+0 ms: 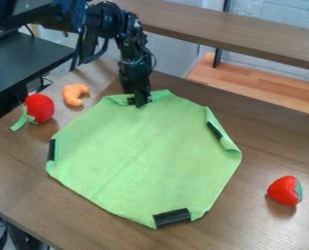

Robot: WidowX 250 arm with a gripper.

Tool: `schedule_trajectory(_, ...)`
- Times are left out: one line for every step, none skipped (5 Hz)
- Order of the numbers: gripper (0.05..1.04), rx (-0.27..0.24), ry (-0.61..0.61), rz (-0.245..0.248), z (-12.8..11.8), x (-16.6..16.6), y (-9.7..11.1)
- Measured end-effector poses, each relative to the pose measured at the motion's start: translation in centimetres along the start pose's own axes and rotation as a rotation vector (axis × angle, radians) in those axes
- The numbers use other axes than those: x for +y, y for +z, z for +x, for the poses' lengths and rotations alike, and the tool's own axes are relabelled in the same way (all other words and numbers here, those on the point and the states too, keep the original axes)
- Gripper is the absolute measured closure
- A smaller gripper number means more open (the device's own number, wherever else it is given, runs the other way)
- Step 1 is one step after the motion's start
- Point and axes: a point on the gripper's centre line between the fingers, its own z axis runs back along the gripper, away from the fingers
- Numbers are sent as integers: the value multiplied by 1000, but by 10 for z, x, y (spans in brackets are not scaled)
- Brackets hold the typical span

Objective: Fold the cloth from top left to bottom right

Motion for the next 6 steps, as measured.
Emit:
schedule_trajectory(725, 0, -7, -8, -2, -4, -3)
schedule_trajectory(927, -14, -11, -35, -5, -12, 0)
schedule_trajectory(1012, -41, -17, -71, -7, -23, 20)
schedule_trajectory(1020, -84, -39, -95, -13, -37, 48)
schedule_trajectory(1020, -108, -88, -112, -25, -61, 68)
schedule_trajectory(1020, -121, -169, -111, -36, -94, 85)
